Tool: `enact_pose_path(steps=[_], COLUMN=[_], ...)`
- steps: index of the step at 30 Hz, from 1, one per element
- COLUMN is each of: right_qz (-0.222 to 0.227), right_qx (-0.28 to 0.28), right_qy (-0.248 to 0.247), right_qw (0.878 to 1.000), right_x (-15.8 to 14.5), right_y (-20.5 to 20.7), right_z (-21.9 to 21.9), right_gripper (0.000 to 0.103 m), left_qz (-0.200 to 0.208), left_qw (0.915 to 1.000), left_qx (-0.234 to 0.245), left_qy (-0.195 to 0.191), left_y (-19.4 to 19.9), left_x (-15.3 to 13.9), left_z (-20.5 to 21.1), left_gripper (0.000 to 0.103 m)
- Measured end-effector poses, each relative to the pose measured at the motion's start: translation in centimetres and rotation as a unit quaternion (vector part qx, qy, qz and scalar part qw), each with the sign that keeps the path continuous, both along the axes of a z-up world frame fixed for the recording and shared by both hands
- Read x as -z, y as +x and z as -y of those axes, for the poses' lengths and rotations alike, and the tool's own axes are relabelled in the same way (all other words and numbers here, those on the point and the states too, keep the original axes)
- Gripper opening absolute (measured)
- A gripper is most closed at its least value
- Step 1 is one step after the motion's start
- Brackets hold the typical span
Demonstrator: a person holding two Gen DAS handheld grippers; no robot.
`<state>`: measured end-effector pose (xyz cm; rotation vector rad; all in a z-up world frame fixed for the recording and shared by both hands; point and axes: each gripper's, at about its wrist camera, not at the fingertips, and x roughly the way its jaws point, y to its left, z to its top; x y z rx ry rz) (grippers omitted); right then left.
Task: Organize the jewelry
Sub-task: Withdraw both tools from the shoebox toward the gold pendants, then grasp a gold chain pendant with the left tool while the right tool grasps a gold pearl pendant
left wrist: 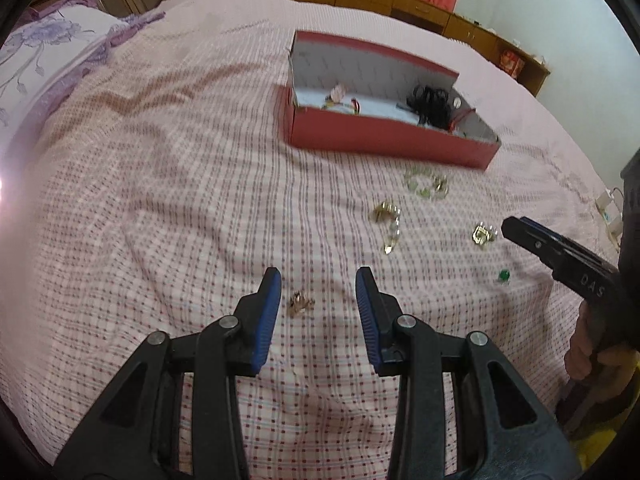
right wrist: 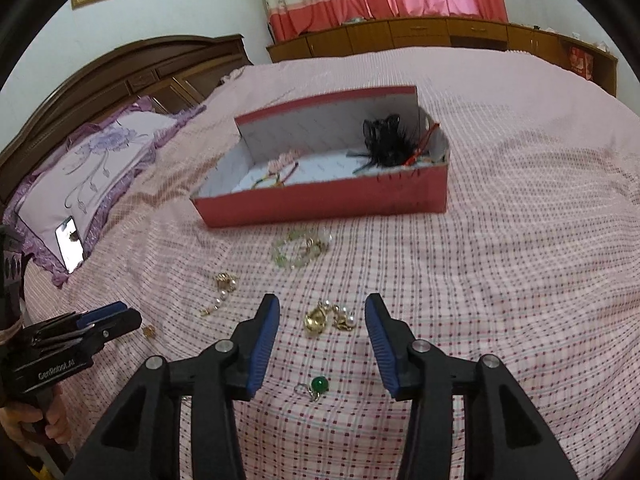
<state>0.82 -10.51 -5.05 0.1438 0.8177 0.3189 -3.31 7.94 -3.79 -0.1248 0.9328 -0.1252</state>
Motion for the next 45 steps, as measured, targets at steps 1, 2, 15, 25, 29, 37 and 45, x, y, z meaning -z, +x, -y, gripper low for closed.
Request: enact_pose_path(steps=[1,2,15,25,29,37,45], right_qz=[-0.003,-0.006,-0.035,-0.032,-0.025,-0.017,0.016], right_qx=[0.000,0.000,0.000,0.000,0.001,-0.001,-0.010], right_qy=[-0.001,-0.003,-0.014,-0.024,-0.029,0.002,0.015], right_qw=[1.000,1.000,0.999,0.999,0.999,1.000,1.000], right_x=[0.2,0.4,2.4,3.5,3.6,3.2,1.1], right_y=[0.1,0.2,1.3,2.0,2.0,1.5,-0.3], right_z=[0.0,-0.1,-0.7,-1.5,-1.8,-0.9,-0.2], right_gripper=[0.049,0.049,0.049,0.053,0.043,0.021,0.021], left_qz=[-0.004,-0.009,-0.032,-0.022,-0.014,0.008,0.037], left_qw=[1.0000,1.0000,0.9994,0.9997,0.9999,0.9999,0.9992], left_qx=[0.002,0.002,-0.009,-0.006,-0.004,0.000,0.006], left_qy=[0.000,0.001,0.004,0.003,-0.005,-0.010,-0.012], left_y=[0.0,0.1,0.7,0.5,0.2,-0.4,-0.6], left_x=[0.3,0.7,3.2,3.2,2.7,1.2,-1.1], left_z=[0.0,0.0,-0.3,-0.1,-0.1,0.4,1.1], left_gripper=[0.030,0.030,0.010,0.006,0.006,0.006,0.006])
